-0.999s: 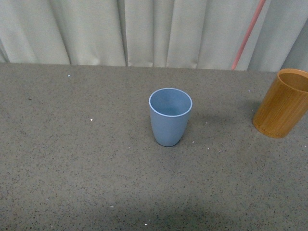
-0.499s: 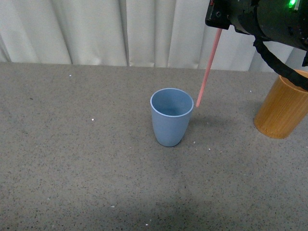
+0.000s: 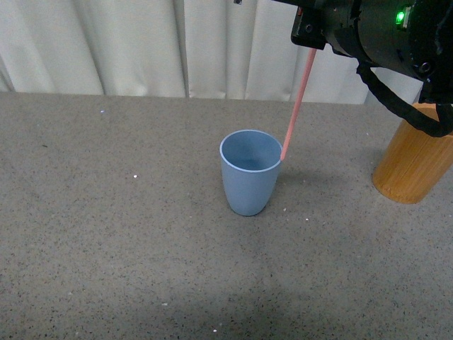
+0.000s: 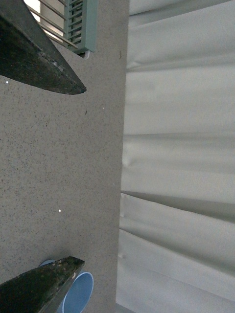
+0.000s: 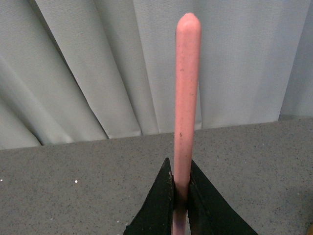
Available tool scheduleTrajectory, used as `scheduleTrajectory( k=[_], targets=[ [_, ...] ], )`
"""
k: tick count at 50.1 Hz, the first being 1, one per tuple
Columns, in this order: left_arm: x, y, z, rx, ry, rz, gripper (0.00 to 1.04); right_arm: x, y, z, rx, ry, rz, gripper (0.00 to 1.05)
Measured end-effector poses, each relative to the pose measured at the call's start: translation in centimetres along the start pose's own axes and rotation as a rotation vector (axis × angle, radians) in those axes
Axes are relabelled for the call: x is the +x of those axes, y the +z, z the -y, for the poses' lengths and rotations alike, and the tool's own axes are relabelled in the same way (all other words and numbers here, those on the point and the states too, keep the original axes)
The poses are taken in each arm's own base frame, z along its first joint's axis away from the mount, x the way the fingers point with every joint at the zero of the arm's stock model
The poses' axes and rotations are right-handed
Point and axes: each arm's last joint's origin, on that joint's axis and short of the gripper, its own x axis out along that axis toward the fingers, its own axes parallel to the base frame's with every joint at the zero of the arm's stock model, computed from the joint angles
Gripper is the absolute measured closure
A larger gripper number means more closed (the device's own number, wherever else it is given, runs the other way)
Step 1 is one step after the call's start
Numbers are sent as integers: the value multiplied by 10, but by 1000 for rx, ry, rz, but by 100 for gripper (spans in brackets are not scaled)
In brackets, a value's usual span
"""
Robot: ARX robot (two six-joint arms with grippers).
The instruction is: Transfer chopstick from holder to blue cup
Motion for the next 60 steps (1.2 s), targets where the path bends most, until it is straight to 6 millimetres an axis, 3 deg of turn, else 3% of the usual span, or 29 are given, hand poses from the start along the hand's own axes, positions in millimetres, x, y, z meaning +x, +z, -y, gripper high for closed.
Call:
scheduleTrajectory(
  k=[56,60],
  targets=[
    [0,0,0,0,0,0,7,16,-2,-17,24,-52,-6,101],
    [0,0,0,0,0,0,7,16,-3,-20,13,-35,-7,91]
  ],
)
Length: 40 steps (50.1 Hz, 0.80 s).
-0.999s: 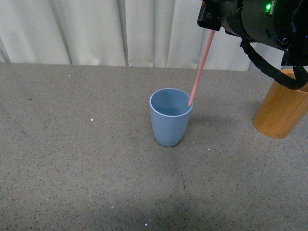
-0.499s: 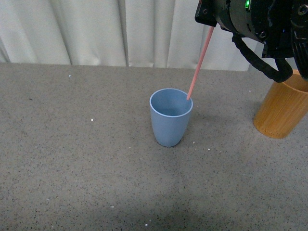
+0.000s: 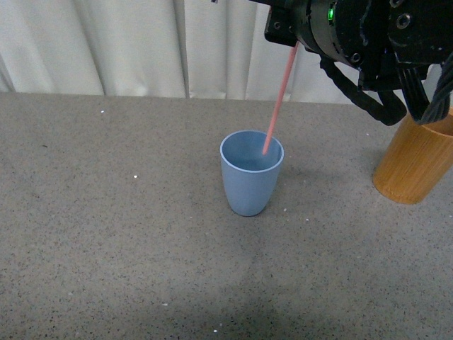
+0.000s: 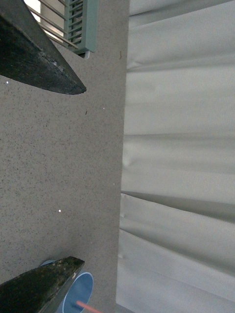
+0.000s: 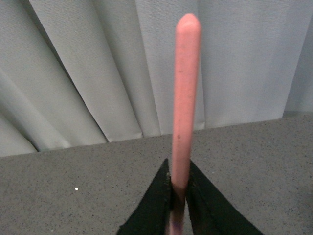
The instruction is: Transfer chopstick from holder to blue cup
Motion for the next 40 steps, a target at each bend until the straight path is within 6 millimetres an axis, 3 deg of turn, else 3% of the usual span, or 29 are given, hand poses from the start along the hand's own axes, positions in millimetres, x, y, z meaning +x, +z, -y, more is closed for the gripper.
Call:
scheduleTrajectory(
  k=[12,23,33,38,40],
  targets=[
    [0,0,0,0,0,0,7,0,-1,-1,2,18,-6,42],
    [0,0,0,0,0,0,7,2,1,3,5,-19,7,8],
    [0,0,0,0,0,0,7,-7,9,14,-3,-38,60,12],
    [0,0,0,0,0,0,7,-27,12,41,-86,28,177,29],
    [0,0,0,0,1,0,7,-44,13,62,-127,25,203,38]
  ],
)
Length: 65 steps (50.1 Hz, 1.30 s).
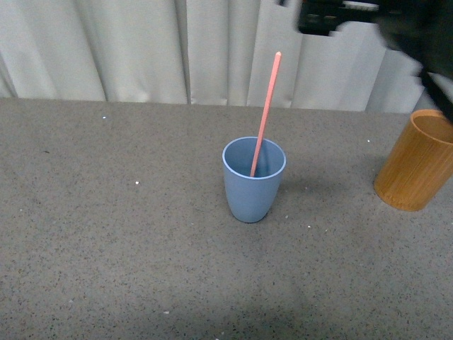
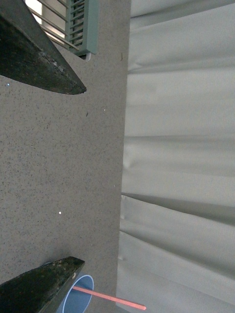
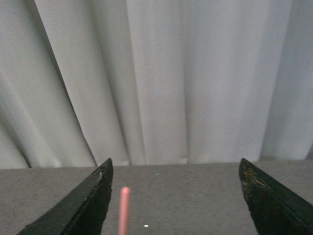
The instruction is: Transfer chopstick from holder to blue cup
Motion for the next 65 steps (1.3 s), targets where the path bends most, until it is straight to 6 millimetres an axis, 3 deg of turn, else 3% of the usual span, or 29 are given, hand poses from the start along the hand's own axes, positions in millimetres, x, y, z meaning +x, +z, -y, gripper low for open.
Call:
scheduleTrajectory(
  k=[8,16,22,27,33,58,65],
  targets=[
    [0,0,0,0,0,0,7,-60,2,61,-55,-11,17,63],
    [0,0,0,0,-1,0,7,-129,-25,116,-73,-15,-70,88],
    [0,0,0,1,-1,0,7,-168,-33,124,-76,-43,-145,104],
    [0,0,0,1,2,0,7,-195,-22,122,-76,-29,-49,104],
    [0,0,0,1,2,1,7,-203,-19,122,-77,-29,7,104],
    [0,0,0,1,0,1,7,-204,-19,122,-78,-29,10,104],
    [0,0,0,1,0,1,7,-204,-19,122,-78,-29,10,82]
  ],
)
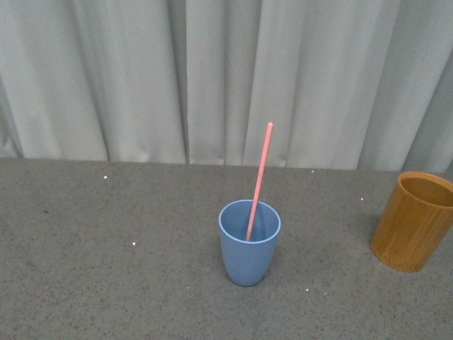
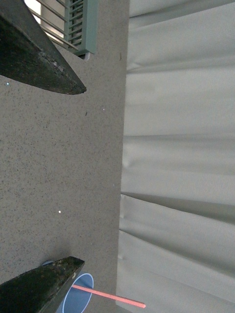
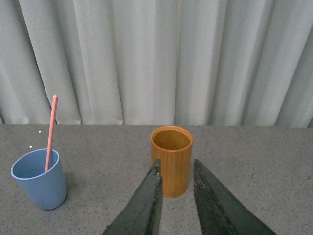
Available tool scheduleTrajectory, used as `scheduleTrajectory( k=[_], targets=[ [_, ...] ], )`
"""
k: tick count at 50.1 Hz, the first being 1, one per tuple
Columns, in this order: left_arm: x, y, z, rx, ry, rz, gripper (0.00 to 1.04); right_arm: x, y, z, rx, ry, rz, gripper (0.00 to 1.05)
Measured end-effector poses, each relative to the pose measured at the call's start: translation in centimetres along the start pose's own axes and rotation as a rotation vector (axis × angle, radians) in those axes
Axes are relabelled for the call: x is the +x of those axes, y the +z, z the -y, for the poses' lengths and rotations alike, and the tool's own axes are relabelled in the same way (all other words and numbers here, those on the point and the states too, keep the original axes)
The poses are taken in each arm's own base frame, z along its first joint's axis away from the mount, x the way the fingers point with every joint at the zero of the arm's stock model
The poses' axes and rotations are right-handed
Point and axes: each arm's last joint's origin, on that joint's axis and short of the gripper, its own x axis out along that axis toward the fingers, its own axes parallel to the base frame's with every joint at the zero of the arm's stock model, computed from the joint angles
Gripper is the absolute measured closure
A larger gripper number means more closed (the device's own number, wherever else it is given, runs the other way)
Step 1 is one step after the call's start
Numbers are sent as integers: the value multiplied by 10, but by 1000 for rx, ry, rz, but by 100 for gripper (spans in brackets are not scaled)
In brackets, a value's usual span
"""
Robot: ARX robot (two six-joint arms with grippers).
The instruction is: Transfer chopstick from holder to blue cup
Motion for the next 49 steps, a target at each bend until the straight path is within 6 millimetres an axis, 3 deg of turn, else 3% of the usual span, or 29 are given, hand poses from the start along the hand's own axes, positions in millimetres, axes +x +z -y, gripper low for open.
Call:
scheduleTrajectory(
  k=[4,15,20,49],
  targets=[
    [0,0,0,0,0,0,7,0,0,0,0,0,0,70],
    [0,0,0,0,0,0,7,0,0,0,0,0,0,22],
    [0,0,0,0,0,0,7,0,0,0,1,0,0,8],
    [0,0,0,0,0,0,7,0,0,0,0,0,0,10]
  ],
)
